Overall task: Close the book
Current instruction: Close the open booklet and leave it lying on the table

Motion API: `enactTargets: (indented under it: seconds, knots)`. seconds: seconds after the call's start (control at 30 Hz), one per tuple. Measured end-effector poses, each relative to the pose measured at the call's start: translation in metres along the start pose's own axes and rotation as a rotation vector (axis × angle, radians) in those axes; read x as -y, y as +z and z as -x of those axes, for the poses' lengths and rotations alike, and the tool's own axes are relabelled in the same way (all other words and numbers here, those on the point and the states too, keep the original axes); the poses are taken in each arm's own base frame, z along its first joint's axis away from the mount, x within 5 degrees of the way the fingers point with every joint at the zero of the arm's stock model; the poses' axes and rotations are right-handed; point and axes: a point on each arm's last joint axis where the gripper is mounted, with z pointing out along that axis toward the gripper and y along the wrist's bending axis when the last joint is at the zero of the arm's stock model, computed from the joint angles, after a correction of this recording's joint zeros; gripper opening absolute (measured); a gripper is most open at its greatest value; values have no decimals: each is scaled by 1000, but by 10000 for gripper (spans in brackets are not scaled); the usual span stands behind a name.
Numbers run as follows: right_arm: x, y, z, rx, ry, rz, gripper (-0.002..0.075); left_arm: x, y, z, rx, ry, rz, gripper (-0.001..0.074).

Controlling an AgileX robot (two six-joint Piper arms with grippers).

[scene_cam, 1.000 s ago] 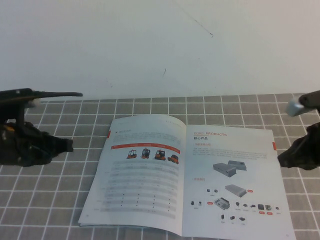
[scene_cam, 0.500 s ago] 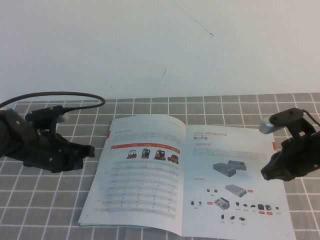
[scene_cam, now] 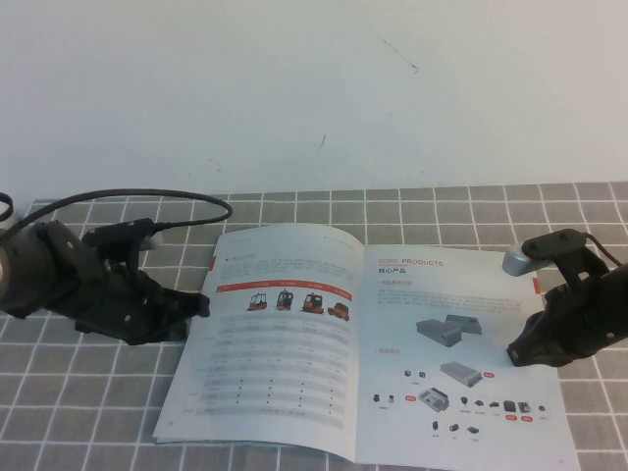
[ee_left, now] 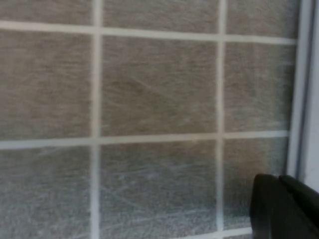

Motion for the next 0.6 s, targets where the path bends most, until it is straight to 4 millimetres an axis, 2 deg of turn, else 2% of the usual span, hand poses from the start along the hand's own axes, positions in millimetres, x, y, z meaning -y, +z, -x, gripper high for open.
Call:
enactTargets:
  seconds: [0.33,0.6]
  knots:
    - [0,0,0,-1,0,3,-3,26,10,-4,2,55,-24,-3]
    - [0,0,0,-1,-2,3,-3,79,17,-8,-62,144,-133,-4]
